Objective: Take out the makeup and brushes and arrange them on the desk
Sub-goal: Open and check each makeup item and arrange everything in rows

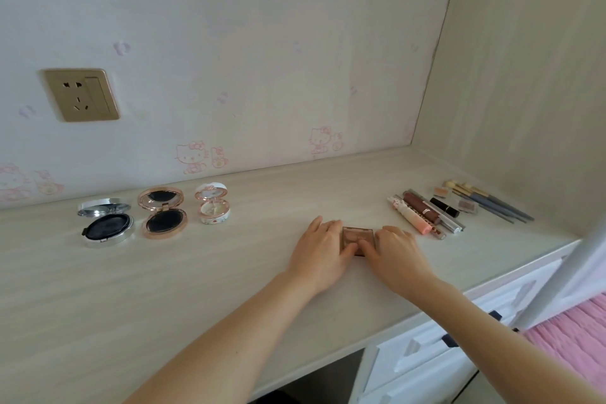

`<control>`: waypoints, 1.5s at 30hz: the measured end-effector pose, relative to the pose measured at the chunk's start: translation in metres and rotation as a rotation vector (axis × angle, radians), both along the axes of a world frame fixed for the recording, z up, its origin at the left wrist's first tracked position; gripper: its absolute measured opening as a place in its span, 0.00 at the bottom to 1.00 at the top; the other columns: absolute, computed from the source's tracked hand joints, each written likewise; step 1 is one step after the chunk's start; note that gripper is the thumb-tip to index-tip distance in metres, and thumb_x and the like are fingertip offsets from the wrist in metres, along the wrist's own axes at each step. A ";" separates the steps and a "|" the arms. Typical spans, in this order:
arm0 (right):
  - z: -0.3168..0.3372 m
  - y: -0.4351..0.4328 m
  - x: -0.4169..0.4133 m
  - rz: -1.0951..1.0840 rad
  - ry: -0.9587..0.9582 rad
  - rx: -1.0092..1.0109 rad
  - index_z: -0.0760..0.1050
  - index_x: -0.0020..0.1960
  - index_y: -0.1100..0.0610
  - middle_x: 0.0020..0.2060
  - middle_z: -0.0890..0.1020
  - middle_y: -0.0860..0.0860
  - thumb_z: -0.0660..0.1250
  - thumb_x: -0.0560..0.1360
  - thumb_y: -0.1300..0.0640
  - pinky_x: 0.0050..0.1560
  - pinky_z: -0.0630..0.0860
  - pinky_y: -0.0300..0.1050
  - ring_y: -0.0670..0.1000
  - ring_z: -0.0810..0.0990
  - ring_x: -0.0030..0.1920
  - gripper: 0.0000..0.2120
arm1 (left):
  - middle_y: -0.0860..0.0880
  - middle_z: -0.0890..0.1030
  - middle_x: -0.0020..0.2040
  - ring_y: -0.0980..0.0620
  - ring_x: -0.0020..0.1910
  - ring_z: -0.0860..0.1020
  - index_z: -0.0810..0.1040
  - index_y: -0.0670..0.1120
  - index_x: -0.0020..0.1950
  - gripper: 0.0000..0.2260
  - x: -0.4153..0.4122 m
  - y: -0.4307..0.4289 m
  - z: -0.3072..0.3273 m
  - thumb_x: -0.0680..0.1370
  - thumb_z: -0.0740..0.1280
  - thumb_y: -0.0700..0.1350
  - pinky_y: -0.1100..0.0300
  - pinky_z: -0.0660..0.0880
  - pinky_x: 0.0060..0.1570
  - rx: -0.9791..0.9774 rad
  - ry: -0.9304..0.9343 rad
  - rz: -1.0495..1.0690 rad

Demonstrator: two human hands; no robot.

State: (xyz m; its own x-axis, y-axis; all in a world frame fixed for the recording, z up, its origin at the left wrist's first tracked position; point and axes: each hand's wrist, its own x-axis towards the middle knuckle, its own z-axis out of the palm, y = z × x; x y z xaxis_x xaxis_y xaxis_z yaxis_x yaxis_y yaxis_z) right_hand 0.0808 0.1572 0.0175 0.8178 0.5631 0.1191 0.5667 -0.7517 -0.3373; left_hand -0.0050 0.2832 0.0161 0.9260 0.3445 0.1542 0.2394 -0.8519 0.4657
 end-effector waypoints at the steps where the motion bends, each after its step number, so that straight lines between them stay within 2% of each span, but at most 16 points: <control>1: 0.000 0.001 0.001 0.008 0.000 0.005 0.75 0.45 0.59 0.49 0.77 0.56 0.57 0.78 0.45 0.54 0.68 0.48 0.59 0.73 0.55 0.18 | 0.47 0.65 0.74 0.47 0.77 0.51 0.62 0.44 0.74 0.25 0.000 0.001 0.002 0.81 0.58 0.54 0.56 0.51 0.74 -0.041 0.021 0.002; 5: 0.003 0.004 -0.001 0.035 0.015 0.020 0.71 0.42 0.56 0.47 0.78 0.56 0.58 0.78 0.49 0.50 0.66 0.45 0.58 0.74 0.53 0.12 | 0.45 0.63 0.75 0.47 0.77 0.51 0.62 0.44 0.75 0.24 0.005 0.003 0.009 0.80 0.61 0.48 0.56 0.52 0.73 -0.230 0.083 -0.023; 7: 0.008 0.007 -0.006 0.038 0.028 0.045 0.73 0.44 0.57 0.48 0.79 0.56 0.60 0.78 0.51 0.49 0.64 0.43 0.57 0.75 0.53 0.10 | 0.45 0.69 0.71 0.46 0.74 0.61 0.67 0.44 0.72 0.23 0.006 0.004 0.010 0.78 0.65 0.45 0.61 0.59 0.68 -0.307 0.019 0.020; 10: 0.012 0.011 -0.010 -0.006 0.122 0.163 0.76 0.56 0.59 0.51 0.80 0.56 0.64 0.76 0.54 0.48 0.67 0.43 0.57 0.76 0.56 0.12 | 0.49 0.75 0.65 0.51 0.66 0.71 0.71 0.47 0.69 0.24 0.002 0.007 0.010 0.74 0.71 0.42 0.68 0.63 0.59 -0.409 -0.103 0.112; 12: 0.013 0.013 -0.013 -0.056 0.203 0.276 0.75 0.60 0.57 0.54 0.80 0.54 0.66 0.75 0.53 0.46 0.67 0.41 0.55 0.75 0.58 0.15 | 0.50 0.78 0.61 0.53 0.60 0.76 0.76 0.47 0.64 0.22 0.000 0.011 0.008 0.72 0.72 0.40 0.67 0.68 0.60 -0.485 -0.189 0.149; 15: 0.012 0.018 -0.016 -0.095 0.340 0.521 0.76 0.56 0.56 0.52 0.81 0.50 0.67 0.75 0.53 0.48 0.69 0.40 0.51 0.78 0.55 0.11 | 0.50 0.81 0.56 0.54 0.49 0.82 0.80 0.47 0.59 0.17 -0.008 0.016 0.009 0.72 0.72 0.36 0.62 0.76 0.53 -0.656 -0.314 0.197; 18: 0.013 0.023 -0.019 -0.084 0.501 0.707 0.77 0.49 0.53 0.45 0.83 0.49 0.70 0.74 0.54 0.51 0.76 0.44 0.49 0.81 0.50 0.06 | 0.50 0.82 0.55 0.52 0.47 0.83 0.80 0.46 0.59 0.17 -0.017 0.021 0.009 0.71 0.73 0.35 0.57 0.78 0.54 -0.788 -0.372 0.233; 21: 0.019 0.028 -0.026 -0.050 0.667 0.814 0.76 0.48 0.57 0.45 0.83 0.57 0.69 0.74 0.61 0.48 0.82 0.50 0.54 0.84 0.45 0.04 | 0.48 0.82 0.53 0.50 0.48 0.83 0.81 0.45 0.57 0.17 -0.028 0.025 0.010 0.70 0.74 0.34 0.50 0.79 0.54 -0.927 -0.407 0.268; 24: 0.026 0.033 -0.037 0.004 0.739 0.843 0.75 0.52 0.60 0.44 0.83 0.60 0.67 0.76 0.65 0.44 0.82 0.48 0.56 0.84 0.44 0.06 | 0.45 0.82 0.53 0.49 0.51 0.82 0.80 0.42 0.56 0.16 -0.043 0.033 0.012 0.70 0.74 0.34 0.52 0.80 0.53 -1.080 -0.422 0.290; 27: 0.030 0.041 -0.049 0.049 0.797 0.888 0.75 0.54 0.58 0.44 0.83 0.61 0.66 0.76 0.65 0.46 0.82 0.49 0.57 0.84 0.44 0.07 | 0.42 0.84 0.51 0.47 0.48 0.83 0.79 0.37 0.58 0.15 -0.061 0.040 0.015 0.72 0.73 0.36 0.56 0.80 0.50 -1.289 -0.439 0.303; 30: 0.032 0.052 -0.063 0.087 0.831 0.901 0.75 0.54 0.58 0.45 0.83 0.61 0.65 0.77 0.65 0.45 0.82 0.48 0.56 0.84 0.44 0.07 | 0.39 0.84 0.50 0.46 0.47 0.83 0.80 0.36 0.54 0.09 -0.081 0.043 0.018 0.76 0.69 0.38 0.56 0.80 0.51 -1.435 -0.434 0.301; 32: 0.034 0.060 -0.074 0.136 0.766 0.863 0.75 0.54 0.57 0.47 0.82 0.59 0.65 0.77 0.65 0.45 0.82 0.48 0.55 0.84 0.45 0.08 | 0.36 0.83 0.51 0.44 0.47 0.82 0.80 0.35 0.53 0.08 -0.094 0.047 0.020 0.77 0.67 0.37 0.54 0.80 0.51 -1.479 -0.453 0.311; 34: 0.033 0.068 -0.085 0.211 0.577 0.747 0.76 0.55 0.55 0.51 0.81 0.52 0.65 0.76 0.64 0.46 0.82 0.46 0.50 0.83 0.46 0.10 | 0.36 0.83 0.51 0.43 0.46 0.83 0.79 0.34 0.54 0.08 -0.109 0.054 0.022 0.77 0.67 0.36 0.55 0.81 0.49 -1.488 -0.473 0.321; 37: 0.034 0.076 -0.105 0.394 0.281 0.549 0.72 0.64 0.52 0.58 0.76 0.43 0.65 0.76 0.62 0.47 0.78 0.32 0.42 0.79 0.52 0.18 | 0.37 0.84 0.48 0.45 0.44 0.84 0.79 0.34 0.53 0.08 -0.133 0.064 0.024 0.78 0.66 0.37 0.55 0.81 0.47 -1.523 -0.513 0.353; 41: 0.029 0.089 -0.123 0.630 0.069 0.398 0.64 0.72 0.53 0.65 0.71 0.45 0.67 0.75 0.54 0.58 0.74 0.38 0.43 0.73 0.61 0.26 | 0.38 0.84 0.46 0.46 0.42 0.84 0.79 0.34 0.51 0.07 -0.164 0.077 0.025 0.78 0.65 0.37 0.56 0.82 0.46 -1.551 -0.559 0.387; 45: 0.034 0.101 -0.140 0.706 -0.062 0.290 0.63 0.73 0.56 0.67 0.70 0.47 0.66 0.76 0.48 0.64 0.69 0.39 0.46 0.71 0.65 0.29 | 0.38 0.84 0.46 0.47 0.42 0.84 0.79 0.35 0.53 0.07 -0.193 0.090 0.027 0.78 0.66 0.37 0.57 0.82 0.44 -1.525 -0.589 0.446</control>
State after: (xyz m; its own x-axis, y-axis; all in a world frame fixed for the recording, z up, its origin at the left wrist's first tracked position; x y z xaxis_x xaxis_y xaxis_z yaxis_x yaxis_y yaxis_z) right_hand -0.0592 0.2584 0.0519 0.2628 0.8884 0.3763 0.9041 -0.0905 -0.4177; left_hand -0.1975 0.3728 0.0430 0.6654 0.6933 -0.2768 -0.1731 0.5040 0.8462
